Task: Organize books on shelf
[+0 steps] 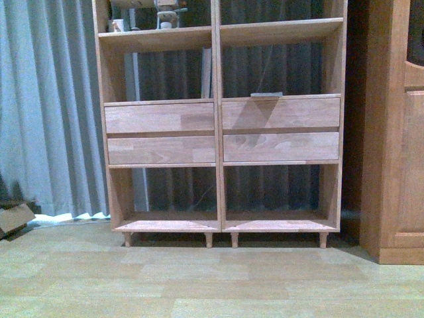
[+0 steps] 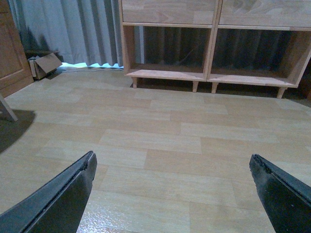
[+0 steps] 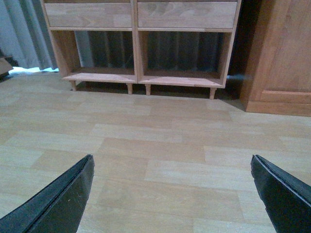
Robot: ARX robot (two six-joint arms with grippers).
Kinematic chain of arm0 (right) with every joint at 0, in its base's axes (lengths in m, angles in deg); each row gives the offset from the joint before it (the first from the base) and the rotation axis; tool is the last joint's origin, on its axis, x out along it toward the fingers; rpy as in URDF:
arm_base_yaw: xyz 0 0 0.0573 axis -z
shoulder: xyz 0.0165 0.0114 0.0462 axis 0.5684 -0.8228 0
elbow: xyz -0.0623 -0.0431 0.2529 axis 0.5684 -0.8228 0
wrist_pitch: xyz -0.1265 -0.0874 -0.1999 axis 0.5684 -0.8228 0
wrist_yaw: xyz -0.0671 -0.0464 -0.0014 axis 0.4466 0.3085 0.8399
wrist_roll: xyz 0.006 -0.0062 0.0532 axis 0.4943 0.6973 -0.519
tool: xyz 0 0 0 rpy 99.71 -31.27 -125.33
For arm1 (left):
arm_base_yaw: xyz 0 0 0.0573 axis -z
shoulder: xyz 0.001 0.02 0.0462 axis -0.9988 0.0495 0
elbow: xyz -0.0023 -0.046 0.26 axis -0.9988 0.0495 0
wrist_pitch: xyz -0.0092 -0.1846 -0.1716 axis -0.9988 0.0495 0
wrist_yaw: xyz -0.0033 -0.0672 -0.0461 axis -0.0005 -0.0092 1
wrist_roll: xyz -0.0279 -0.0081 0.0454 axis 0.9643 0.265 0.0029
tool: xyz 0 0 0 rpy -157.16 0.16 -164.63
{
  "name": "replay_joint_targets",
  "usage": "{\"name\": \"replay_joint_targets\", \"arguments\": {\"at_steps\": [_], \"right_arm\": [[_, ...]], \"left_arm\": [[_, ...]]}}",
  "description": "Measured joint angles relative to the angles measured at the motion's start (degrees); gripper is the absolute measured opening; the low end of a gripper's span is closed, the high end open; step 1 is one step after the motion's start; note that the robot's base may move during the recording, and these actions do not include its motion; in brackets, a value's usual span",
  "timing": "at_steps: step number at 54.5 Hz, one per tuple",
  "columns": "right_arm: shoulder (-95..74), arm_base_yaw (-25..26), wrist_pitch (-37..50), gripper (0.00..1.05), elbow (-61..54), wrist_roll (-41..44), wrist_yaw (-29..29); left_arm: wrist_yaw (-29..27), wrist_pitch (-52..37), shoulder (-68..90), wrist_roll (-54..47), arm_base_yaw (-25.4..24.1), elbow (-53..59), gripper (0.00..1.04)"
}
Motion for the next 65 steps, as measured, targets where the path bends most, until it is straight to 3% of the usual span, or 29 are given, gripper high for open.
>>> {"name": "replay_joint_targets", "arguments": {"at_steps": [65], "right_arm": [[0.0, 0.0, 0.0, 0.98, 0.0, 0.0, 0.0]], "left_arm": [[0.0, 0.0, 0.0, 0.0, 0.0, 0.0, 0.97]]}}
